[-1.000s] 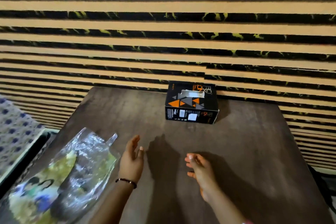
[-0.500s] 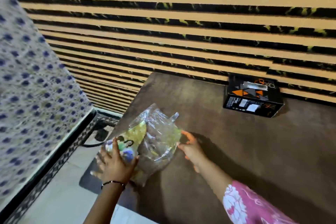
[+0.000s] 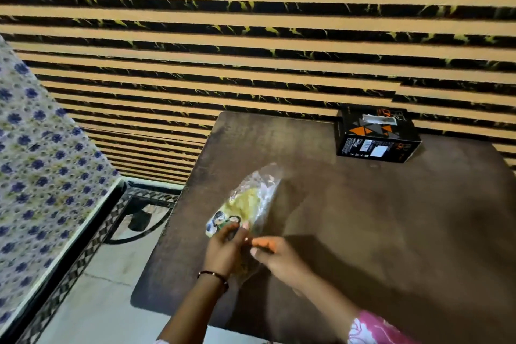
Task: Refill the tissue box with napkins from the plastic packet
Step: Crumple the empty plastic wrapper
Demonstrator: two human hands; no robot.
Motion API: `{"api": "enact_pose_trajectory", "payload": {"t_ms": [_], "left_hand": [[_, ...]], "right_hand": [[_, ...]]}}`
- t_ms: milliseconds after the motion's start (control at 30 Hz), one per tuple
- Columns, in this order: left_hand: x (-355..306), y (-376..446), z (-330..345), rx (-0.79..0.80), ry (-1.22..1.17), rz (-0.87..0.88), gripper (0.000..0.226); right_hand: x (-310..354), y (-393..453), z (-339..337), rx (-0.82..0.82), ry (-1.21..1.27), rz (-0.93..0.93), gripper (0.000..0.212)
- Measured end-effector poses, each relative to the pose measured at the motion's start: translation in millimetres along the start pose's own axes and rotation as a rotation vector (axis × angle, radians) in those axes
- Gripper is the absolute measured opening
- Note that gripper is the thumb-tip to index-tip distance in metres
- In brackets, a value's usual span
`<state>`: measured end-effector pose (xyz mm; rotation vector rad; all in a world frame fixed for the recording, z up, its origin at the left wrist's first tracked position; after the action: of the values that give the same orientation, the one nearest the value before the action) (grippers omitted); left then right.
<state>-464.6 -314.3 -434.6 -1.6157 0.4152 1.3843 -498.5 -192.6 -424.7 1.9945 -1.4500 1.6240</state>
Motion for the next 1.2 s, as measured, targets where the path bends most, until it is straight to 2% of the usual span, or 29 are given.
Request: {"api": "enact_pose_trajectory", "payload": {"t_ms": [67,133,200,267,300,333,400,467,533,567,633,700,767,833,867,933,967,1033,1100,1200], "left_hand": [[-7,0,10,0.002,0.004,0.019,0.008],[-9,4,17,-0.005,0.053,0.050,0.026],[-12,5,28,0.016,0.067,0.065,0.033],[-18,-1,51,0.122,0.106,0.120,0.018],[-22,-9,68,0.208,0.139,0.141,0.013],[-23,-19,87,0.309,0.159,0.156,0.015],[-28,-45,123,0.498,0.217,0.192,0.027],[-32,-73,153,0.634,0.207,0.207,0.037],[-32,-93,176,0.690,0.148,0.233,0.021],[-30,-98,183,0.696,0.139,0.242,0.020],[-25,-112,198,0.701,0.220,0.307,0.035],[-29,-132,219,0.753,0.412,0.517,0.067],[-13,-168,256,0.997,0.526,0.608,0.088],[14,-208,292,1.220,0.561,0.588,0.081],[23,-226,306,1.269,0.523,0.551,0.070],[39,-253,330,1.228,0.432,0.491,0.050],[44,-259,340,1.158,0.393,0.499,0.042],[63,-269,358,1.012,0.302,0.426,0.034],[89,-283,376,0.954,0.238,0.275,0.032],[120,-325,405,0.959,0.309,0.160,0.033]], "right_hand": [[1,-8,-1,0.016,-0.005,-0.027,0.022],[0,-16,-13,-0.020,0.008,-0.061,0.020],[0,-28,-46,-0.248,-0.054,-0.124,0.033],[9,-49,-81,-0.477,-0.298,-0.215,0.057],[11,-57,-91,-0.496,-0.419,-0.237,0.074],[6,-62,-97,-0.438,-0.511,-0.216,0.090],[-7,-69,-103,-0.304,-0.600,-0.157,0.101],[-23,-79,-115,-0.329,-0.567,-0.117,0.088],[-40,-98,-141,-0.465,-0.532,-0.043,0.066],[-48,-110,-157,-0.551,-0.522,-0.005,0.059],[-72,-142,-186,-0.685,-0.473,0.085,0.053],[-95,-173,-206,-0.731,-0.411,0.138,0.050],[-110,-203,-216,-0.669,-0.263,0.068,0.041],[-124,-236,-226,-0.645,-0.111,-0.019,0.035],[-136,-253,-233,-0.665,-0.058,-0.012,0.037],[-163,-291,-249,-0.730,0.095,-0.003,0.039],[-176,-309,-256,-0.758,0.163,-0.016,0.042],[-202,-348,-268,-0.757,0.209,-0.044,0.068],[-216,-379,-272,-0.681,0.095,-0.075,0.091],[-228,-414,-282,-0.706,-0.156,-0.108,0.087]]}}
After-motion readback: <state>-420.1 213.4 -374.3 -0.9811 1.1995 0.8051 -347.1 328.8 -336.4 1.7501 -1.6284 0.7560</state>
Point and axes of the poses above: each hand's wrist, its own y-axis towards the middle knuckle, its own z-axis out of the palm, x = y × z, the point moved 8 cm from there along y, towards the middle knuckle, and after that the axes turned 10 degrees about -y, right-handed, at the moved point
